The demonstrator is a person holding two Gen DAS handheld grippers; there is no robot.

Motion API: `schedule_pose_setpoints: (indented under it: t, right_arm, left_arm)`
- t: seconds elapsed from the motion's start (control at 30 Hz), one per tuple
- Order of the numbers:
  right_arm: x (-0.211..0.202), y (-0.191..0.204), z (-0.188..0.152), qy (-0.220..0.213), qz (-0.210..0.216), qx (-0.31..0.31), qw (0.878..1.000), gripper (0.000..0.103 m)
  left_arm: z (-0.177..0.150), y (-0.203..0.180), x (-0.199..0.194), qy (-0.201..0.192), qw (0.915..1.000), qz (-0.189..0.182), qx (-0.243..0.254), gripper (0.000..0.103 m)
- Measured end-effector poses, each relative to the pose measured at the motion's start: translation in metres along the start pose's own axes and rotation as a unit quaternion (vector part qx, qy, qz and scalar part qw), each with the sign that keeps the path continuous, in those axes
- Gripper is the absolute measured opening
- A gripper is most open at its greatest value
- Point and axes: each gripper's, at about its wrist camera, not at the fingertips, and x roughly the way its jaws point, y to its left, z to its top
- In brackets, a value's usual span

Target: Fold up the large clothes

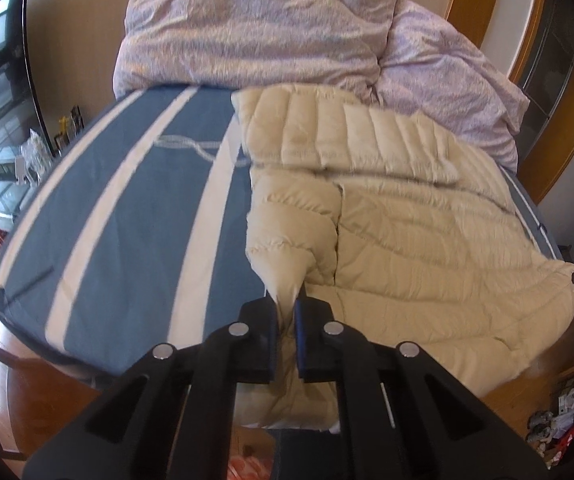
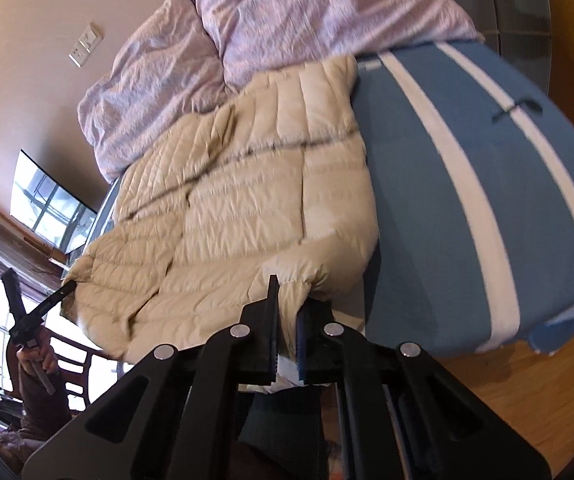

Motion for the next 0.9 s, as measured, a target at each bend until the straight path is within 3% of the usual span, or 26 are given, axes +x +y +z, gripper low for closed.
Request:
schedule_pose_setpoints:
  t: [0.37, 0.6, 0.9]
  right_arm:
    - [0.038, 0.018, 0.077, -0.039, -0.050, -0.027, 0.998, 0.007]
    - [0.078, 0.027, 0.116, -0.044, -0.087, -0.048, 0.994, 0.007]
    - [0.117, 0.029, 0.176, -0.101, -0.101, -0.036, 0.989, 0.007]
  left_arm:
    - [0.075, -0.007, 0.019, -0.034, 0.9990, 0.028, -0.001, 0.007]
    - [0.117, -0.014, 0.053, -0.032, 0.9984, 0.047, -0.002, 0.007]
    - [0.178, -0.017, 0.101, -0.039, 0.9977, 0.053, -0.018, 0.007]
